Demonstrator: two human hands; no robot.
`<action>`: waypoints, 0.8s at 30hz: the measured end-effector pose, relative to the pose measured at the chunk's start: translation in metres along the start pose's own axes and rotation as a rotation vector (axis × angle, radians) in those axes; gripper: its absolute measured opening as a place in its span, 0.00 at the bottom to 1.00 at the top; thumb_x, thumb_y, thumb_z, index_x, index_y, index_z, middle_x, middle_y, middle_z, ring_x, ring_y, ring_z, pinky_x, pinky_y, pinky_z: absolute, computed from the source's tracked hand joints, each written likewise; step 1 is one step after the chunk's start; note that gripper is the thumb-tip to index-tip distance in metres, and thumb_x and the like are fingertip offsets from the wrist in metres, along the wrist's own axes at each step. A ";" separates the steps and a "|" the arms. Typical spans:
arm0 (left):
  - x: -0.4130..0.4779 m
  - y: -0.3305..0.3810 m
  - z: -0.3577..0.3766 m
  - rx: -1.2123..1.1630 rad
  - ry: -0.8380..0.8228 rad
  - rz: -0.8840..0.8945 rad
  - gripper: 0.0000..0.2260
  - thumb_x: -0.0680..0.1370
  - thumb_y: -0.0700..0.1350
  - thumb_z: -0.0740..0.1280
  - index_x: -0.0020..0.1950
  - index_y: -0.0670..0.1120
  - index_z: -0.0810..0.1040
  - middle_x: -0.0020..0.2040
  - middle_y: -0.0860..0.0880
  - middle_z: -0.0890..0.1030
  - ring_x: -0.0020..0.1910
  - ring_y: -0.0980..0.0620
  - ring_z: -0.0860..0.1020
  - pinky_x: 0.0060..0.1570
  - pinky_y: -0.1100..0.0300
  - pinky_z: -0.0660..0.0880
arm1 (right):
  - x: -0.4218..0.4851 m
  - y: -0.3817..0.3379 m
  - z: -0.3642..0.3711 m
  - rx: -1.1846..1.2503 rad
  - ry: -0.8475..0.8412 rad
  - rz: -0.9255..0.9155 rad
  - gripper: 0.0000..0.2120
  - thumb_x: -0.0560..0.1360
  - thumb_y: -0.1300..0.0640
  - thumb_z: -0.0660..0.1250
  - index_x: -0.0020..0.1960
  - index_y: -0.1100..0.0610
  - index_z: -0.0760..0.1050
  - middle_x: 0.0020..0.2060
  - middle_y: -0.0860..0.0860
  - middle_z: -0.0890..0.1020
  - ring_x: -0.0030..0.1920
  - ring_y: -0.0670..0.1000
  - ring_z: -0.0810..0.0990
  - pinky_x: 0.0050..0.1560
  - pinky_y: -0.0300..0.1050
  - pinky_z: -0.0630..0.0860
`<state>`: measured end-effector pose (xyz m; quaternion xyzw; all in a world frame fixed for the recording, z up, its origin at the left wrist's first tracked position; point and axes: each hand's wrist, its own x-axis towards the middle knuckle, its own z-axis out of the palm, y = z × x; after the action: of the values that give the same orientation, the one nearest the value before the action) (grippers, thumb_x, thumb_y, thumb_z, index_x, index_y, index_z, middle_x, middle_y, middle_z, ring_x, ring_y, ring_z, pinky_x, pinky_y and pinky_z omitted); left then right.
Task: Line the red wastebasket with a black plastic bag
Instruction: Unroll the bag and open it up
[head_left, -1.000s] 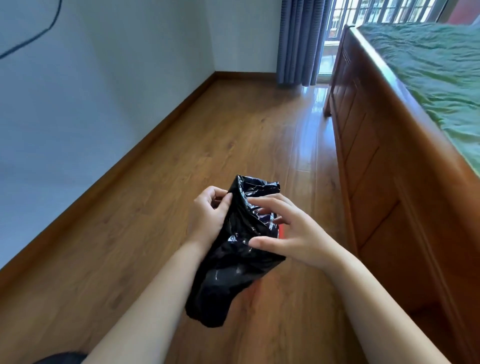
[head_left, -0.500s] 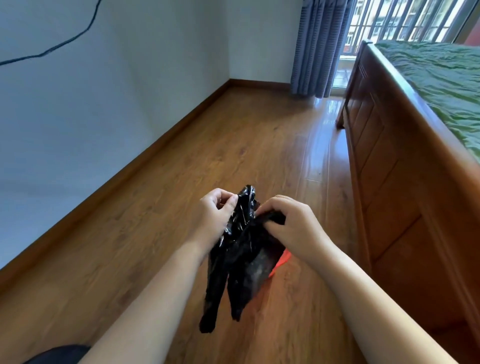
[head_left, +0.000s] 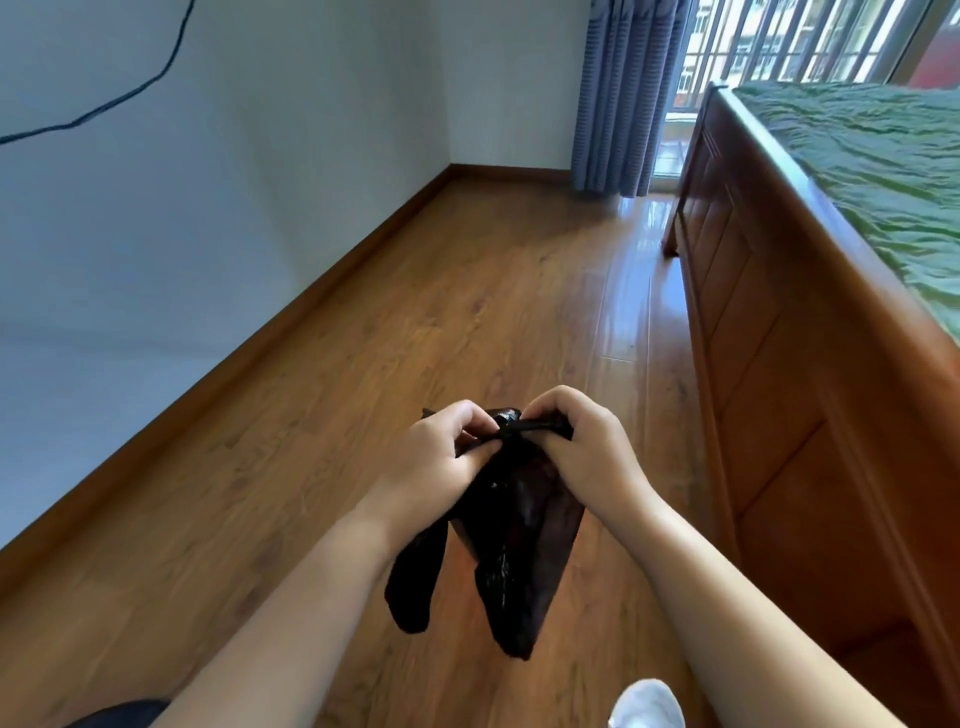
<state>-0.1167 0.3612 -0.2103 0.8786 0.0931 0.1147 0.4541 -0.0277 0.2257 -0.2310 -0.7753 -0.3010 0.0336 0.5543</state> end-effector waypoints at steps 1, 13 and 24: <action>0.000 -0.002 -0.001 -0.006 -0.002 0.003 0.04 0.74 0.41 0.68 0.42 0.51 0.75 0.36 0.56 0.79 0.35 0.61 0.77 0.37 0.67 0.73 | -0.001 0.002 0.000 0.006 -0.002 0.000 0.16 0.67 0.68 0.68 0.35 0.47 0.73 0.32 0.43 0.79 0.35 0.38 0.75 0.37 0.26 0.70; -0.007 -0.003 -0.007 -0.037 -0.093 -0.021 0.12 0.66 0.54 0.74 0.44 0.56 0.75 0.37 0.52 0.81 0.37 0.56 0.79 0.38 0.62 0.76 | -0.006 0.014 0.000 0.070 -0.198 0.002 0.15 0.75 0.62 0.63 0.36 0.44 0.71 0.30 0.42 0.77 0.33 0.37 0.74 0.38 0.30 0.68; -0.006 -0.007 -0.009 0.189 -0.276 0.035 0.11 0.76 0.47 0.65 0.38 0.42 0.77 0.32 0.44 0.78 0.28 0.54 0.72 0.30 0.59 0.67 | -0.004 0.007 -0.021 -0.068 -0.510 0.038 0.12 0.58 0.40 0.73 0.39 0.40 0.77 0.31 0.39 0.81 0.33 0.37 0.77 0.37 0.35 0.75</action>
<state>-0.1253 0.3707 -0.2122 0.9264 0.0249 -0.0081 0.3757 -0.0196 0.2043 -0.2301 -0.7654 -0.4174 0.2281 0.4336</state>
